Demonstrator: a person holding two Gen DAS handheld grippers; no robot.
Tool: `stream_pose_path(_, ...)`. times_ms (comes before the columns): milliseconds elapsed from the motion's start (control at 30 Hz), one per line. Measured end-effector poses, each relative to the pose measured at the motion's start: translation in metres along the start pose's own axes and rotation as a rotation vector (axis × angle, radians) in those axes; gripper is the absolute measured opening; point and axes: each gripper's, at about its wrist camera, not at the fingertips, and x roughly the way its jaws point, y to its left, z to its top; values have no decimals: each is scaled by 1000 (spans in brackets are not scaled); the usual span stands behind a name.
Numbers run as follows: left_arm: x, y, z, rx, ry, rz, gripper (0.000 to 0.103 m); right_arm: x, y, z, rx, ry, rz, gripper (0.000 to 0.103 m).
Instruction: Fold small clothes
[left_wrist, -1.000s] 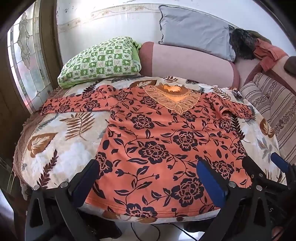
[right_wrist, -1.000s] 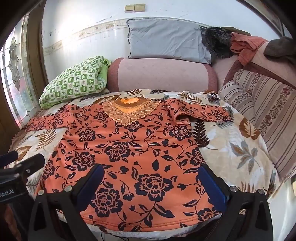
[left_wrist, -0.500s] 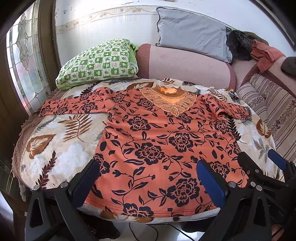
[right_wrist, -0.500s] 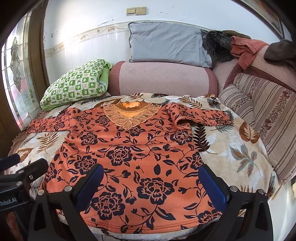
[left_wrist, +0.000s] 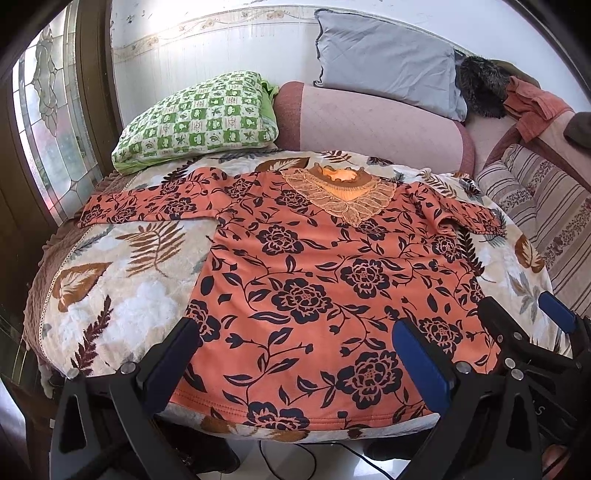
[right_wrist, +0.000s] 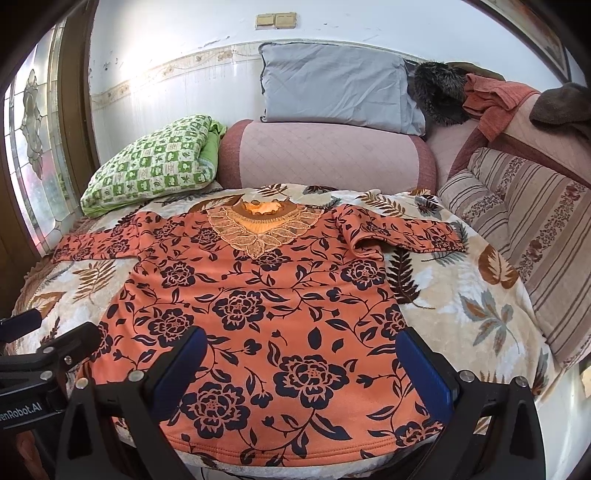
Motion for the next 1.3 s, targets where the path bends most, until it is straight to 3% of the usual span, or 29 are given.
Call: stream_pose_path(1300, 12, 10, -1, -32, 13, 11, 103, 13, 9, -2, -33, 42, 0, 103)
